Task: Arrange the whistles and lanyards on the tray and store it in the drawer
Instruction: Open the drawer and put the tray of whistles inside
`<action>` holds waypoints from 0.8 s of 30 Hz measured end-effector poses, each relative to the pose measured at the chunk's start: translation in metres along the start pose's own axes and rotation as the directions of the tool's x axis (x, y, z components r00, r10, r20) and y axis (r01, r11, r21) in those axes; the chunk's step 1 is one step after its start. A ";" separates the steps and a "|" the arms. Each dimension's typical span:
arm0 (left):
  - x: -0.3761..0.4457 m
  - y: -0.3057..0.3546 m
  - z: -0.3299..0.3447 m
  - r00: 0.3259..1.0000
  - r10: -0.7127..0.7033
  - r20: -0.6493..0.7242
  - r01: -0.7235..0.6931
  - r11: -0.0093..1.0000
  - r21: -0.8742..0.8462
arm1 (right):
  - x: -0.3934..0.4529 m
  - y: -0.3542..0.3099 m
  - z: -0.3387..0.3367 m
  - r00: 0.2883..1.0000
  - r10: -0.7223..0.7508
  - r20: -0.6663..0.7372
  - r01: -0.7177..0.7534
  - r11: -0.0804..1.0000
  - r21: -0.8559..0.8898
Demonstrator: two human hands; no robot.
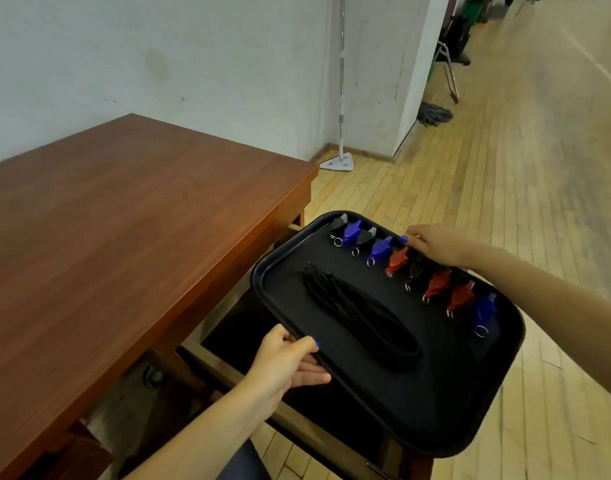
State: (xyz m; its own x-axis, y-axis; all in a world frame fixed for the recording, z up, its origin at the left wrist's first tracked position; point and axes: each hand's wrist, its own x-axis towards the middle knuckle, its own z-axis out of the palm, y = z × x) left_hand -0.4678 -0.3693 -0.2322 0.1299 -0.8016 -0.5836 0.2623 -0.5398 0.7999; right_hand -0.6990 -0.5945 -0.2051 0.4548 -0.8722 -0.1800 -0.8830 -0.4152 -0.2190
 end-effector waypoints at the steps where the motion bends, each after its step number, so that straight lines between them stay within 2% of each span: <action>1: 0.003 -0.001 -0.001 1.000 -0.005 0.000 0.005 1.000 0.000 | 0.004 -0.001 0.000 1.000 0.004 0.008 -0.004 1.000 -0.020; 9: 0.018 -0.008 -0.006 1.000 -0.022 0.008 0.022 0.998 -0.059 | 0.022 -0.010 0.006 0.997 0.040 0.071 -0.027 0.982 -0.187; 24: 0.015 -0.019 -0.047 0.993 -0.014 -0.118 0.003 0.996 -0.092 | 0.063 -0.065 0.033 0.992 -0.032 0.119 0.062 0.964 -0.258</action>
State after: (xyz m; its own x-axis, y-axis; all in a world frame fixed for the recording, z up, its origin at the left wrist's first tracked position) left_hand -0.4259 -0.3592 -0.2625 0.2378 -0.7583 -0.6070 0.3493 -0.5164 0.7819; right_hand -0.6092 -0.6133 -0.2342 0.4933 -0.8217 -0.2854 -0.8532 -0.5209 0.0249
